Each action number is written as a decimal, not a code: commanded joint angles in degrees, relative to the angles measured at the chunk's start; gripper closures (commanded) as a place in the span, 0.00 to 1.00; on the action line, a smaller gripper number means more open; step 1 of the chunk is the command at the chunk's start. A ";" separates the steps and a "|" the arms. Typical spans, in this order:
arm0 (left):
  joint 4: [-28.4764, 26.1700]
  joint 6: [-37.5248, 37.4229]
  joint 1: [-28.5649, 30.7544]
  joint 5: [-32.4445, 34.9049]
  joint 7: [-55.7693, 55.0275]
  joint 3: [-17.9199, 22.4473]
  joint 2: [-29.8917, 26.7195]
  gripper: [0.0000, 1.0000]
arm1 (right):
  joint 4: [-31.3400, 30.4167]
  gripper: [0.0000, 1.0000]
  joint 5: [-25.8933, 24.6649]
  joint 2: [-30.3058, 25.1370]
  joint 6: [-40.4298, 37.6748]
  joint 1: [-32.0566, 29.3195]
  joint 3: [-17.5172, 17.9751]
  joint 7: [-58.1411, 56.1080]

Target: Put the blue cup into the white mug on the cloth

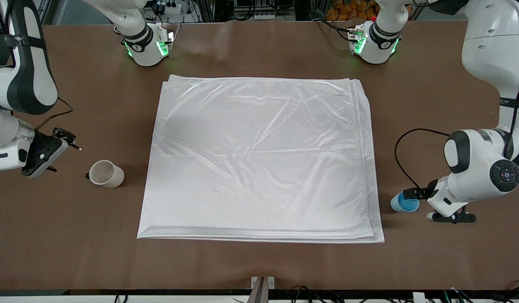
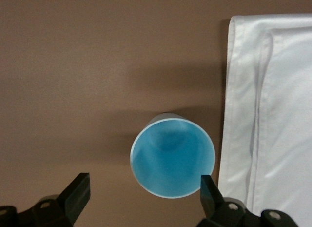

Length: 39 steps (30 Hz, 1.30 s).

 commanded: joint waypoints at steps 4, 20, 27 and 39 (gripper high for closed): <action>1.29 2.39 1.27 1.52 -0.24 -0.23 2.46 0.00 | 0.62 0.00 -0.93 4.21 2.92 -0.31 0.38 -10.77; 1.29 6.17 1.35 1.17 -0.33 -0.32 4.83 0.08 | 4.92 0.00 -4.18 15.20 9.34 -1.89 0.38 -28.44; 1.21 8.28 1.27 1.34 -0.33 -0.32 5.80 0.34 | 4.92 0.00 -4.18 17.14 11.02 -2.51 0.38 -32.93; 1.29 8.29 1.27 1.52 -0.24 -0.32 5.72 0.99 | 4.92 0.00 -3.92 20.21 12.69 -4.09 0.38 -38.64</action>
